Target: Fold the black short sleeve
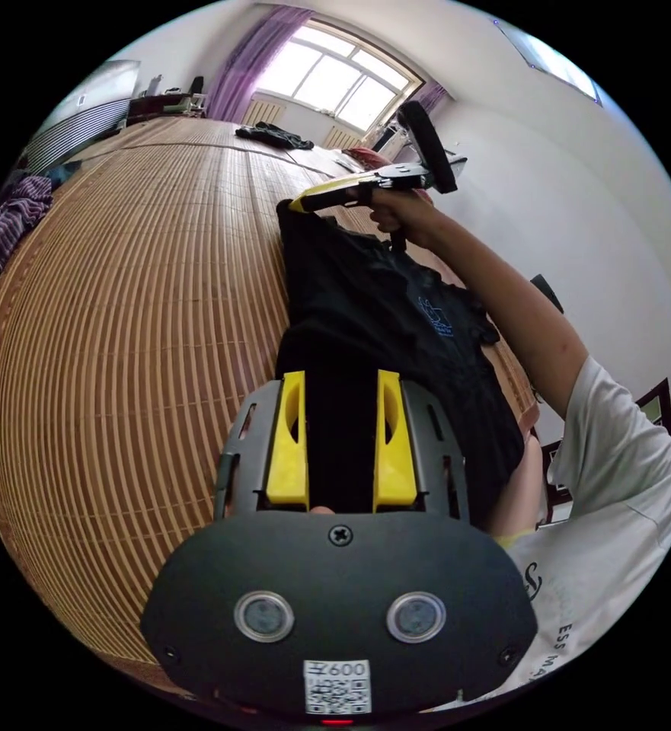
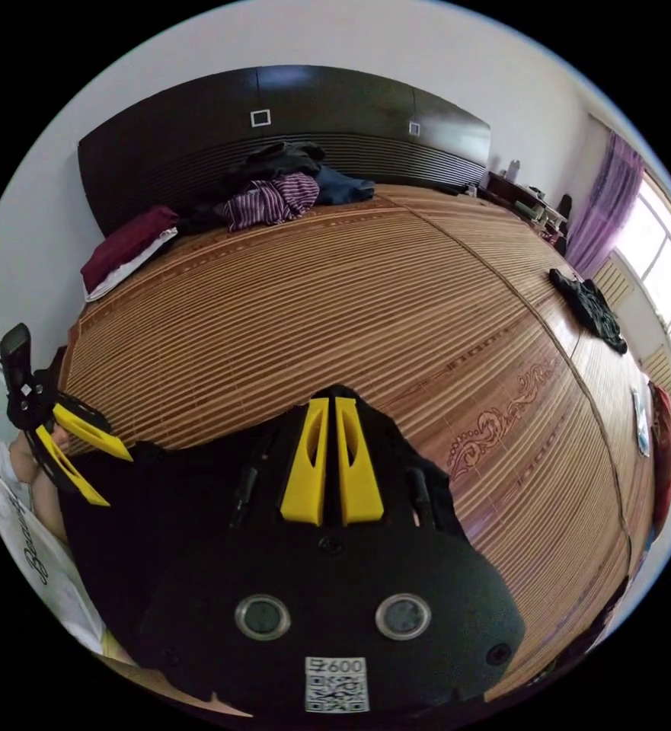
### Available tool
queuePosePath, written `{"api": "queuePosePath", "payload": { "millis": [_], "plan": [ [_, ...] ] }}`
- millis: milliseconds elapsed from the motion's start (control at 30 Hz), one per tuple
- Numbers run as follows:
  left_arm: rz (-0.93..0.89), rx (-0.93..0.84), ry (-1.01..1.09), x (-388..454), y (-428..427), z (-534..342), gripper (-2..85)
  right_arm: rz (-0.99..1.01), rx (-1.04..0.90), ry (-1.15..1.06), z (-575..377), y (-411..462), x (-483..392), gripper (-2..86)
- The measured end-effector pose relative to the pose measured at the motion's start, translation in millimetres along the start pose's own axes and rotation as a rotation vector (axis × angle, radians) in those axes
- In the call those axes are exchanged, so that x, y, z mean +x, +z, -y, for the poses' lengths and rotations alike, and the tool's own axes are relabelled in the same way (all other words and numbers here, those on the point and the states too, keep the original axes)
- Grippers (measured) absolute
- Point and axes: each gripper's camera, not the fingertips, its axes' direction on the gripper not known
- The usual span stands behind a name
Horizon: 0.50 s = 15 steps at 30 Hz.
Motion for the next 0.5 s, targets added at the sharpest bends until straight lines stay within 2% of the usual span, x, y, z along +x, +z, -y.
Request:
{"api": "queuePosePath", "payload": {
  "millis": [233, 333, 400, 500],
  "plan": [
    [0.098, 0.179, 0.039, 20.1, -3.5, 1.9, 12.1, 0.012, 0.016, 0.053, -5.7, 25.5, -4.4, -0.9],
    [0.057, 0.112, 0.086, 26.9, 28.3, 14.5, 10.5, -0.016, 0.037, 0.042, -9.6, 24.8, -14.3, -0.9],
    [0.075, -0.022, 0.015, 23.3, 50.5, 21.9, 8.2, -0.044, 0.032, 0.02, -9.2, 24.6, -21.2, -0.9],
    [0.078, -0.084, 0.0, 28.4, 55.0, 17.9, 3.9, -0.09, -0.013, 0.03, -3.6, 30.0, -25.5, -0.9]
  ]
}}
